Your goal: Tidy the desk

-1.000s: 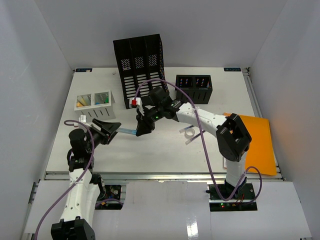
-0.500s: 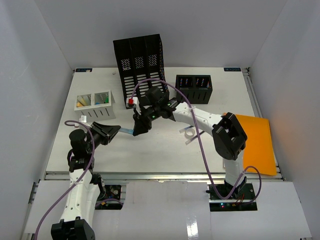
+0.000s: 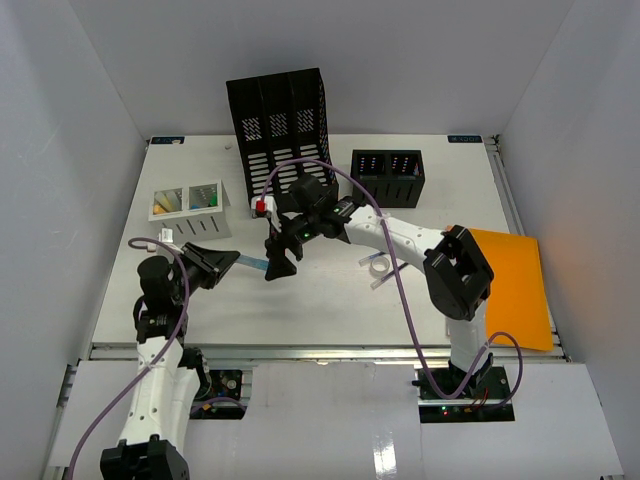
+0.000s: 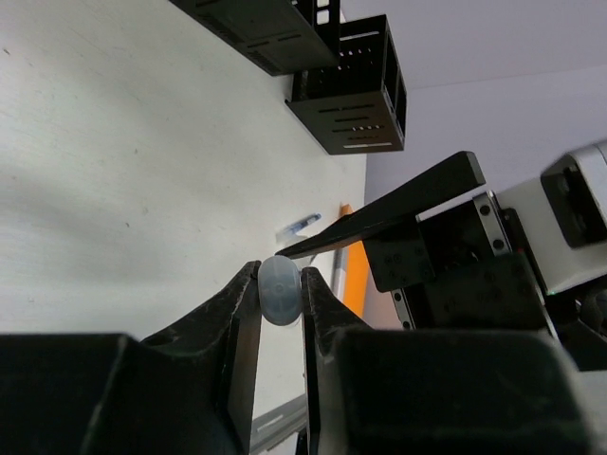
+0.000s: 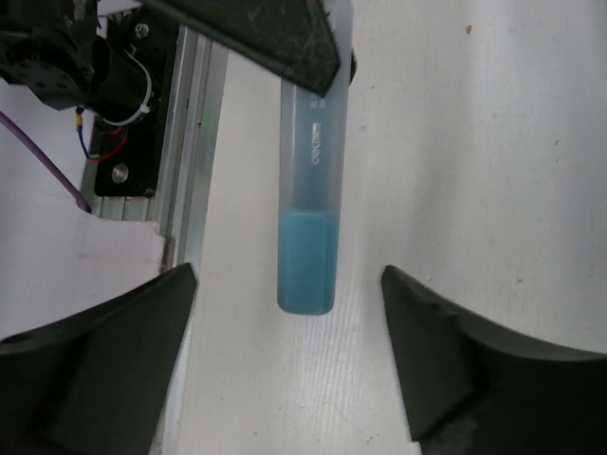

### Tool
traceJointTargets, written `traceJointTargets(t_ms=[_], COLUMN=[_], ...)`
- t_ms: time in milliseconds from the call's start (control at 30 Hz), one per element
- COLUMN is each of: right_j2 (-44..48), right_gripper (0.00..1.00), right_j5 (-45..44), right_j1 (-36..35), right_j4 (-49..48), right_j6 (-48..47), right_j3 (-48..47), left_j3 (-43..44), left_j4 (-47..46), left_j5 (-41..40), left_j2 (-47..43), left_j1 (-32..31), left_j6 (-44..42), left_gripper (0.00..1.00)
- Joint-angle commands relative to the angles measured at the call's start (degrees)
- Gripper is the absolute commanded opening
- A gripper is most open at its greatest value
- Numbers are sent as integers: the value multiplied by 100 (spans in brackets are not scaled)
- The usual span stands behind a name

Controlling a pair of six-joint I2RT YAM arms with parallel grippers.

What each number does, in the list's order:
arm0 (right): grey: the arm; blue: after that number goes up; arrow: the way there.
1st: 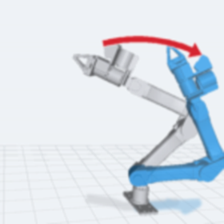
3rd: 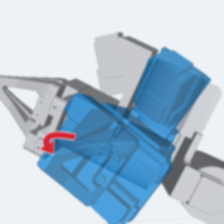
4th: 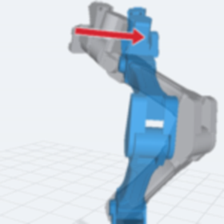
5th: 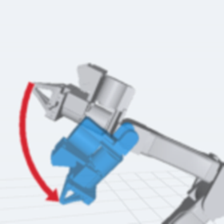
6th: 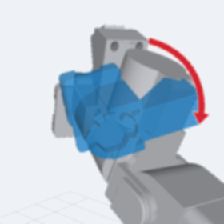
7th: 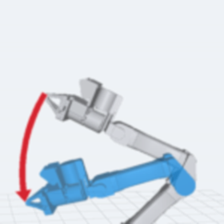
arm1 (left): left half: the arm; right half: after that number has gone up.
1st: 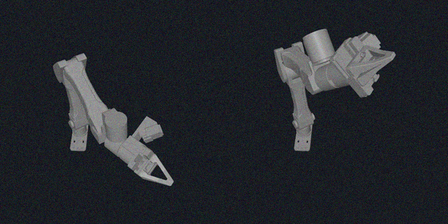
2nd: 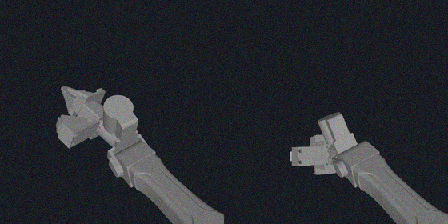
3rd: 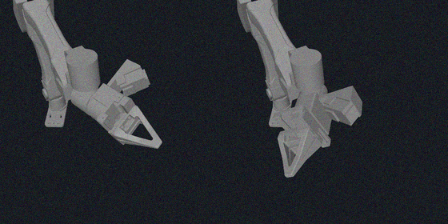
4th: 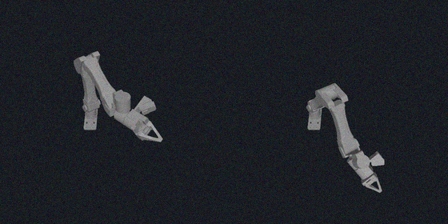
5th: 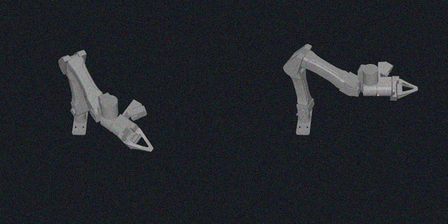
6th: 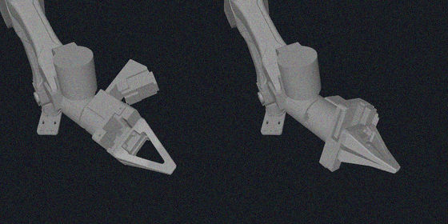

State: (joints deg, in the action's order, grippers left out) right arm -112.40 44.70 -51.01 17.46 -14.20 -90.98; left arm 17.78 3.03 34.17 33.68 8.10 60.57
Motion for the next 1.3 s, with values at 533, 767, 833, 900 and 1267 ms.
traceJointTargets(t_ms=[533,767,833,900,1267], right_j2=[2814,3178,3198,3198,3260], right_gripper=[90,90,90,90,90], right_j5=[721,582,658,695,754], right_j1=[1116,1431,1455,1465,1659], right_j4=[1230,1432,1437,1462,1497], right_j6=[-3350,-3838,-3910,-3958,-4029], right_j3=[2843,3184,3284,3341,3359], left_j3=[3883,4960,5220,5344,5268], left_j4=[1626,1703,1655,1637,1372], left_j5=[-3228,-3704,-3904,-3952,-3850], left_j2=[2607,3576,3818,4014,4645], left_j1=[206,631,726,795,813], left_j6=[-3528,-4098,-4180,-4228,-4340], left_gripper=[4,5,5,5,6])
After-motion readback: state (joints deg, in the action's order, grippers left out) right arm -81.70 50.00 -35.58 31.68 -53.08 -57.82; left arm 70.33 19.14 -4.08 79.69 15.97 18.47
